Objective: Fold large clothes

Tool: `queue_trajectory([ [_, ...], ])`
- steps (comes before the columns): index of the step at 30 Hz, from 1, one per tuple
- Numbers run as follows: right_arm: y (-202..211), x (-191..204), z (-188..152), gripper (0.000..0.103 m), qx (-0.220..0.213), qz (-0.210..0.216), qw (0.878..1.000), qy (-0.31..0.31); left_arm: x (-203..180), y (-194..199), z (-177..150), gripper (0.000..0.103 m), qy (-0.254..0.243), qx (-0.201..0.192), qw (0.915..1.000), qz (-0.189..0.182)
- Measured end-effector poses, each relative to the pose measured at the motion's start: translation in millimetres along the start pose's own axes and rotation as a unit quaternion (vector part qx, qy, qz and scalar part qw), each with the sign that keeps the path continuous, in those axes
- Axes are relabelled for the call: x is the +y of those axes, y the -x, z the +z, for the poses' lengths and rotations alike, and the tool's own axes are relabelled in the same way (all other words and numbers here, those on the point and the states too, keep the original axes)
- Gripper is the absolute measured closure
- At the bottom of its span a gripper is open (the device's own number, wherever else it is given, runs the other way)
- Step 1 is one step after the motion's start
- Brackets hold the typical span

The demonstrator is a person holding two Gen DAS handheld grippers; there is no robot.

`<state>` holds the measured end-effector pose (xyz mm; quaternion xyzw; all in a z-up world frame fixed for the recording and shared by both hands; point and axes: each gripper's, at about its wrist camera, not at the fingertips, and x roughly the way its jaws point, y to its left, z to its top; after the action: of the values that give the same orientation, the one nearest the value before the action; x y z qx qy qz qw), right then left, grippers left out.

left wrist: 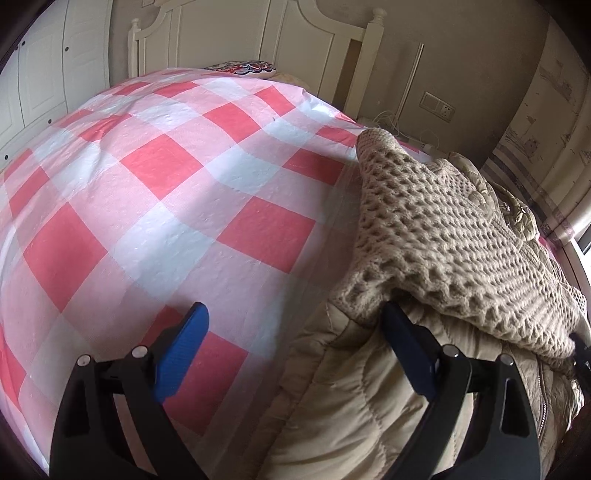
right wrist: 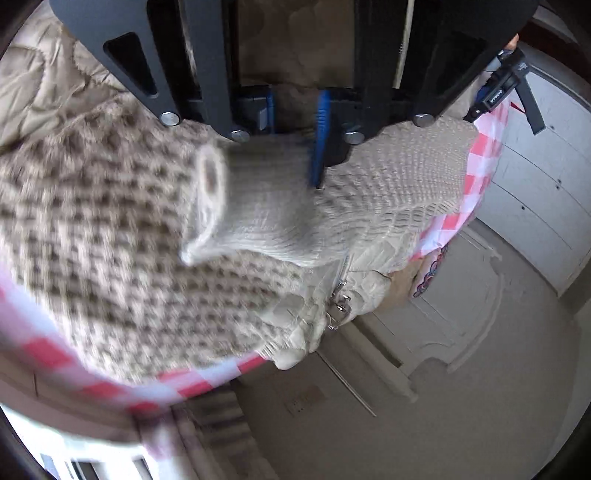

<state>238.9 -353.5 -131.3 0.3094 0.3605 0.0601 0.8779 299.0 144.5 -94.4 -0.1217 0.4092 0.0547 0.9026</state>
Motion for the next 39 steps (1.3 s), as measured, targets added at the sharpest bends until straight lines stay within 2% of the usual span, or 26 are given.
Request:
queue_trajectory([
  [1,5.5,-0.6,-1.3,0.069,-0.004,0.004,1.0,-0.001,0.8,0.2,0.1,0.009,0.002,0.0,1.0,0.0],
  [2,15.0,0.9,-2.2,0.063,-0.017,-0.004,1.0,0.001,1.5,0.5,0.1,0.009,0.004,-0.001,1.0,0.001],
  [4,46.4,8.5,-2.8,0.063,-0.09,-0.05,0.994,0.02,3.2,1.5,0.0,0.009,0.009,-0.005,0.9999,0.001],
  [6,63.4,20.0,-1.3,0.062,-0.125,-0.064,0.988,0.056,4.1,2.7,-0.8,0.009,0.013,-0.007,0.9999,0.0],
  [8,64.9,38.9,0.4,0.063,-0.118,-0.07,0.985,0.108,5.0,3.4,-0.7,0.009,0.016,-0.009,0.9998,-0.001],
  [11,44.4,61.9,-8.1,0.063,-0.096,-0.099,0.973,0.185,8.8,8.5,-1.1,0.01,0.027,-0.022,0.9994,-0.001],
  [15,-2.7,61.1,-27.1,0.061,-0.02,-0.145,0.965,0.218,13.9,39.1,-4.2,0.01,0.042,-0.086,0.9952,0.021],
  [16,-12.6,57.5,-30.0,0.06,-0.003,-0.156,0.962,0.224,9.9,49.4,-2.3,0.01,0.031,-0.102,0.9941,0.018],
  [19,-12.0,55.5,-26.2,0.06,-0.002,-0.151,0.964,0.22,-13.1,73.4,11.6,0.009,-0.01,-0.127,0.9919,0.001],
  [22,-13.1,51.3,-25.2,0.059,-0.002,-0.147,0.965,0.217,-49.0,80.2,29.6,0.004,-0.059,-0.134,0.9893,-0.006],
  [25,-10.4,50.3,-24.5,0.058,-0.001,-0.145,0.966,0.215,-92.0,64.5,42.3,0.003,-0.12,-0.116,0.986,0.002],
  [30,-9.8,54.7,-28.1,0.052,-0.002,-0.143,0.966,0.215,-142.7,0.2,33.9,0.003,-0.19,-0.028,0.9814,0.01],
  [31,-9.9,55.1,-28.7,0.047,-0.003,-0.143,0.966,0.215,-147.0,-12.2,28.9,0.003,-0.2,-0.015,0.9796,0.016],
  [32,-10.7,55.6,-28.8,0.031,-0.001,-0.136,0.967,0.218,-150.9,-27.9,19.7,0.002,-0.212,-0.002,0.9768,0.029],
  [34,-15.2,60.8,-32.2,0.017,0.013,-0.126,0.963,0.236,-148.4,-29.6,16.3,0.002,-0.214,-0.013,0.9763,0.031],
  [37,-19.4,69.5,-37.5,0.017,0.011,-0.16,0.953,0.259,-143.6,-30.5,17.0,0.002,-0.205,-0.006,0.9784,0.02],
  [39,-15.3,70.3,-39.0,0.017,0.002,-0.159,0.952,0.26,-140.9,-30.3,17.9,0.002,-0.202,-0.006,0.9792,0.017],
])
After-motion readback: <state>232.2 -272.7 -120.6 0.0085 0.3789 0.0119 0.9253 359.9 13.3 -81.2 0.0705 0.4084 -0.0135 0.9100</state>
